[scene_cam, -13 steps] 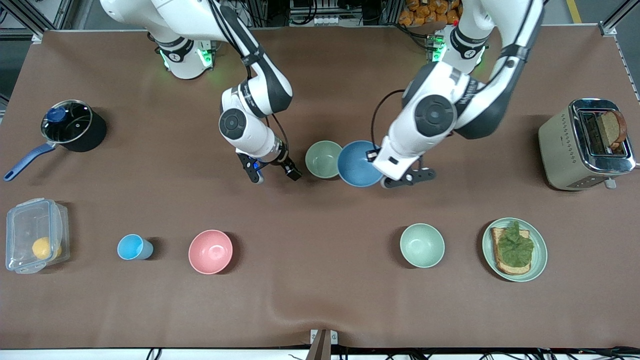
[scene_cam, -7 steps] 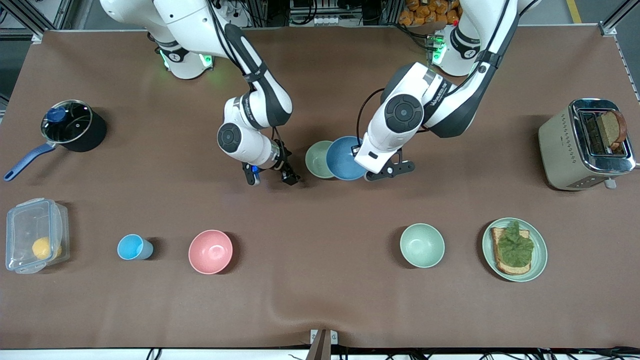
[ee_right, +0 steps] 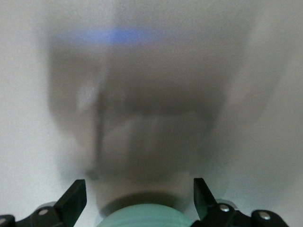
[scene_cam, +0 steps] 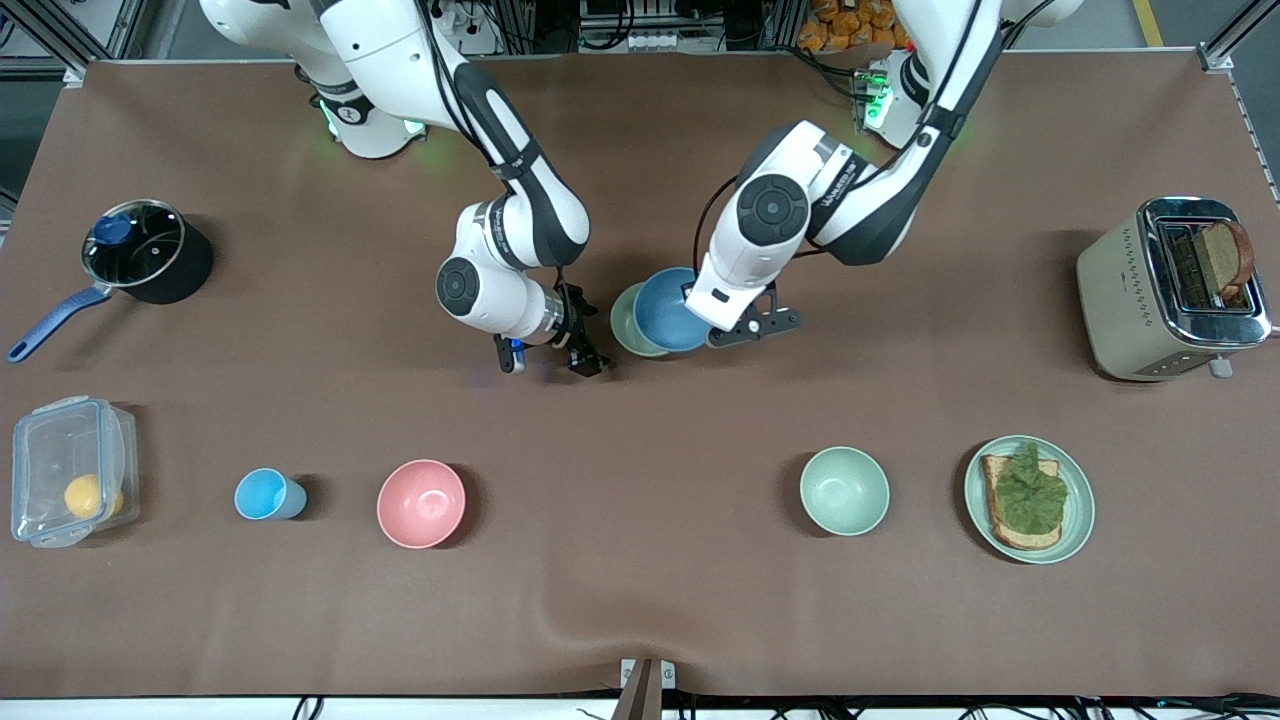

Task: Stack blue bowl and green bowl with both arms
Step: 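Lift the blue bowl over the green bowl with the left gripper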

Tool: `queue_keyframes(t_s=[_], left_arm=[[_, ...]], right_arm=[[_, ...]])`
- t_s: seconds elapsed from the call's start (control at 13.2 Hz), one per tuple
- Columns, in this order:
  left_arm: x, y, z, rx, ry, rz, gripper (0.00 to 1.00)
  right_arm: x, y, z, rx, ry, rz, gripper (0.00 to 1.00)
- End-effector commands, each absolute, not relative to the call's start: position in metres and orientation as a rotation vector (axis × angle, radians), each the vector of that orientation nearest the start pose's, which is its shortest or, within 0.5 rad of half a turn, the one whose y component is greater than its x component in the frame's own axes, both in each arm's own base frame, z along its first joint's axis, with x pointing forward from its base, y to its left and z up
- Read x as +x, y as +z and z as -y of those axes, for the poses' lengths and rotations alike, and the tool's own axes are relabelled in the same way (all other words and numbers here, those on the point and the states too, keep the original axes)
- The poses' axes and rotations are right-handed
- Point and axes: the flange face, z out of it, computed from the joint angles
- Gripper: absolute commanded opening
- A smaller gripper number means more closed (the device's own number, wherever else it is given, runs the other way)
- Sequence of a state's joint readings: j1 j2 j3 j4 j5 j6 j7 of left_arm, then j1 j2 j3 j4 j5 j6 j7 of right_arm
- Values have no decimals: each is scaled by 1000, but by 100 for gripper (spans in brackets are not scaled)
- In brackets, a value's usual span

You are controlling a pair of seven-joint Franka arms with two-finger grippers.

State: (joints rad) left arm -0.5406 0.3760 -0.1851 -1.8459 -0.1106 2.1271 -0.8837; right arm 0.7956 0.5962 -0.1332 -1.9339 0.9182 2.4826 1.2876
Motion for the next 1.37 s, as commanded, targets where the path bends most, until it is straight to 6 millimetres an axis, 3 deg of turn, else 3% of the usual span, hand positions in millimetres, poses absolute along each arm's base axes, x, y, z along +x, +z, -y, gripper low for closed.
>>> queue_keyframes(t_s=[0.0, 0.46, 1.29], left_arm=[[457, 302, 420, -3186, 252, 388, 0], [443, 278, 438, -3195, 251, 340, 0], [434, 243, 449, -3218, 224, 323, 0]], right_arm=[[490, 170, -382, -2183, 577, -1793, 100], [492, 171, -384, -2180, 579, -1789, 100], [492, 175, -387, -2180, 579, -1779, 100]])
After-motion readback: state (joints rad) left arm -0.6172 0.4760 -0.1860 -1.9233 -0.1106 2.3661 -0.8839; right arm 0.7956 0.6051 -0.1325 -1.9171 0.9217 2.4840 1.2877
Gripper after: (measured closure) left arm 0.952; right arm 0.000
